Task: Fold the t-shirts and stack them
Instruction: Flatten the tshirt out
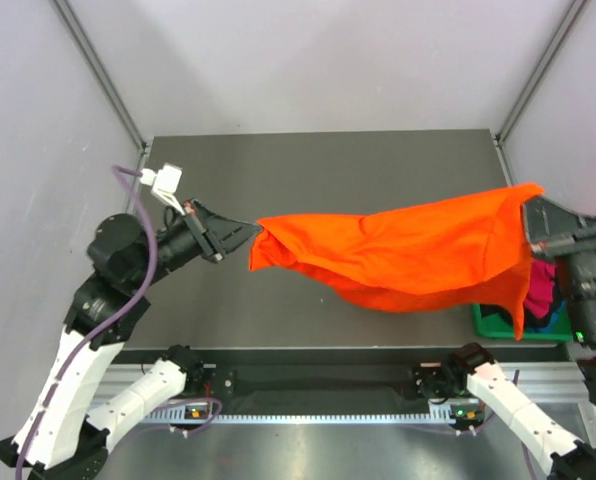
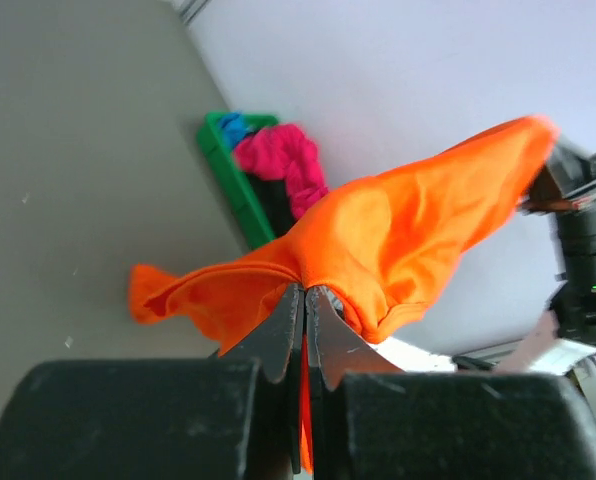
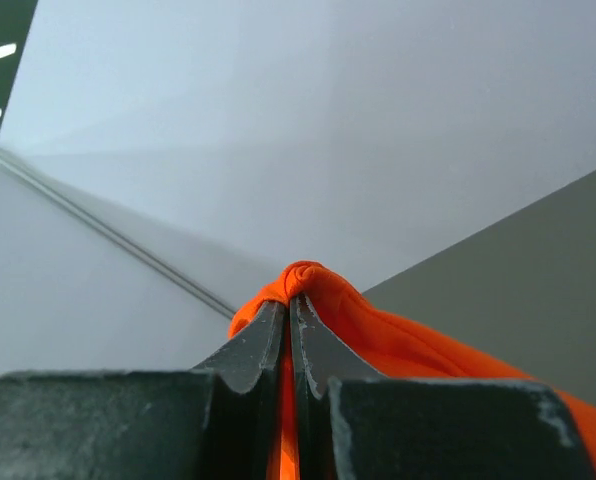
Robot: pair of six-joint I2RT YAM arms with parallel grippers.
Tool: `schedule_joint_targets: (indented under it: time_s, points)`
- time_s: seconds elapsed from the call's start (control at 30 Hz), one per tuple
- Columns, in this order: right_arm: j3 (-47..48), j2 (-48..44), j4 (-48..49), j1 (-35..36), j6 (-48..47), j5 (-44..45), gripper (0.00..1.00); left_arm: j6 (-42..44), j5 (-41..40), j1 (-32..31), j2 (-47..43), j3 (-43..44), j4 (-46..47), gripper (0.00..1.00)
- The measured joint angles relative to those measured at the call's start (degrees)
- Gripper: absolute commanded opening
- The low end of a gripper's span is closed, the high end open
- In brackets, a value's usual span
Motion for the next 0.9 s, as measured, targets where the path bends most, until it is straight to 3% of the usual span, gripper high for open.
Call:
schedule_joint_targets:
  time_s: [0.2,0.37,0.53,0.63,0.8,0.9]
  points:
    - [-7.3,11.6,11.6,0.0,-3.2,-5.5,0.00,-1.0,-2.6,0.0,2.6,-14.7,1.3,0.00]
    - [-16.3,30.8,23.8,0.0,-6.8,-13.4,0.00,-1.0,-10.1,0.4,7.4,-25.3,-0.7,0.00]
    - [-15.2,50.7,36.1,0.0,-8.7,-21.9,0.00,-0.8,-12.8,5.6,9.7,-29.4,-0.2,0.00]
    - [-6.0,65.7,43.2,0.0,-8.1,-28.5,0.00,-0.1,-11.2,13.2,14.1,-30.0,1.6,0.00]
    - [19.8,89.7,46.9,0.9,-6.6,-37.9,0.00,1.3,-8.8,23.9,18.6,-30.6,3.0,0.00]
    - [35.1,101.7,46.0,1.7,-5.6,-40.9,0.14,2.0,-6.6,27.8,19.1,-31.5,4.2,0.00]
